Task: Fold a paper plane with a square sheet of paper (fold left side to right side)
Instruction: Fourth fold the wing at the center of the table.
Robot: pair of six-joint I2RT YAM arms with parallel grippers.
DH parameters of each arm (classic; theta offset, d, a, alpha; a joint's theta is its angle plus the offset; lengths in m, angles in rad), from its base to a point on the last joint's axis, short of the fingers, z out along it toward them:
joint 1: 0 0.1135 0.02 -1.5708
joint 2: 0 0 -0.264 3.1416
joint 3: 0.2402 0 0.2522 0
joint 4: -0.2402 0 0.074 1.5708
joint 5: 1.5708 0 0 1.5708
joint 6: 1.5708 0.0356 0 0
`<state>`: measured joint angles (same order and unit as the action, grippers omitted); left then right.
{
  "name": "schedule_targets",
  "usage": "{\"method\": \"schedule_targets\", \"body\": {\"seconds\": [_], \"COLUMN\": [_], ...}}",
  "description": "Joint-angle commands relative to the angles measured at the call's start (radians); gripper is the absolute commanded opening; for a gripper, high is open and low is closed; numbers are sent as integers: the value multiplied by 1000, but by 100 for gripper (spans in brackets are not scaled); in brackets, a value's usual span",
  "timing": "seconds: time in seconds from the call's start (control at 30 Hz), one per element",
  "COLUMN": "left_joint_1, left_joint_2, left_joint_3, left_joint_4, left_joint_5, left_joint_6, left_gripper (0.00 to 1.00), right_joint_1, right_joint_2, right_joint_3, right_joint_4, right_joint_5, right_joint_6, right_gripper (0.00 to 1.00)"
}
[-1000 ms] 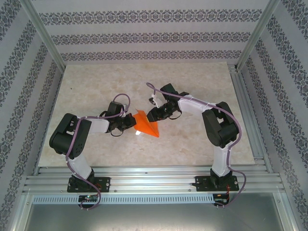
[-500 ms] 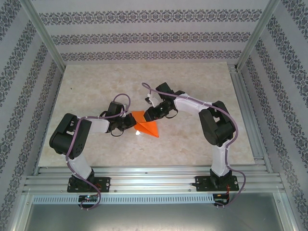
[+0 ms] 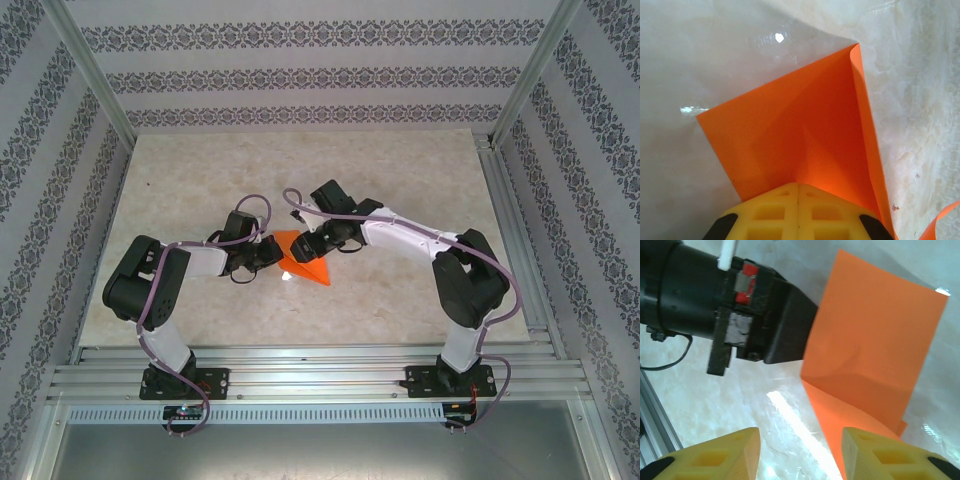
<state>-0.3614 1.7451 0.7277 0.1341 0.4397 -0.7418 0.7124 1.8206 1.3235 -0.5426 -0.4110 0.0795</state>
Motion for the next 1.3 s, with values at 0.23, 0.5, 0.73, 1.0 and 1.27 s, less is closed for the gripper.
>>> {"method": "schedule_targets", "body": {"seconds": [0.23,0.5,0.73,1.0,1.27], "left_joint_1": [-11,-14,-15,-15,-18], "left_joint_2": [29,31,34,36,37], "left_joint_3": [17,22,27,32,35], "left_joint_4": [-62,-68,-70,-81,-88], "left_joint_5": [-24,-23,-24,-26,-31], "left_joint_6": [3,3,5,7,8], "left_gripper": [0,0,0,0,0], "right_joint_1": [50,85,94,108,108], "right_joint_2": [114,153,73,108,158], "right_joint_3": [99,142,121,88,117], "right_joint_4": [-54,-82,-106,-91,-105], "right_joint_5": [201,237,264,268,283], "right_joint_6": [-40,-59,-60,-46,-68], "right_gripper": [51,51,54,53,53]}}
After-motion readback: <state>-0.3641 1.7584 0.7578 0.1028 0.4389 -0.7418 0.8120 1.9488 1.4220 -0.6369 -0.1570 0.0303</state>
